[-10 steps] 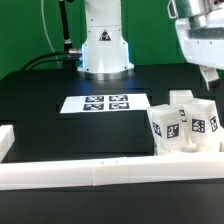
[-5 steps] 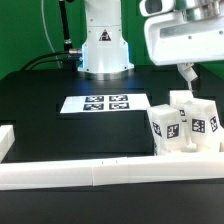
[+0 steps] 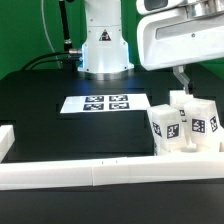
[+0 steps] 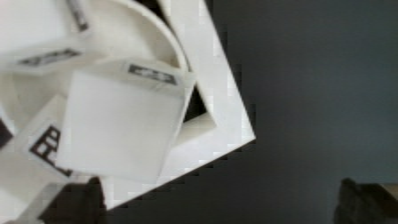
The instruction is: Assemble stool
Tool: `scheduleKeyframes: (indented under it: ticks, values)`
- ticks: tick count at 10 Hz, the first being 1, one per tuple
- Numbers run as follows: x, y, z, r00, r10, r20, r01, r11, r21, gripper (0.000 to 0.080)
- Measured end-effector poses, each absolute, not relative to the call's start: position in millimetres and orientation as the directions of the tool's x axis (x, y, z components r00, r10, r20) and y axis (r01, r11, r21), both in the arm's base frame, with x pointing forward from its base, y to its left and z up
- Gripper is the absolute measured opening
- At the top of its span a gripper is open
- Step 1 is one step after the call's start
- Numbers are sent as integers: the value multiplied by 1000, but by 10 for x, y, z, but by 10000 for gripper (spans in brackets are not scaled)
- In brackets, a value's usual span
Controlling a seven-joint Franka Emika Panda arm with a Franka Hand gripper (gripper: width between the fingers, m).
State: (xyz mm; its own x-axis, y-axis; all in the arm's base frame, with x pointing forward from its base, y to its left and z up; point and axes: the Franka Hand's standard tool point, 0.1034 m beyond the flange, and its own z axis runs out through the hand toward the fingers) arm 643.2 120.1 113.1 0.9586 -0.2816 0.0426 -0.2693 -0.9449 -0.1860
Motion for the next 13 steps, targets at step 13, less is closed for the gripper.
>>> scheduleKeyframes:
  ticks: [13]
  values:
    - [6287,1169,730,891,452,35,453,-891,-31,648]
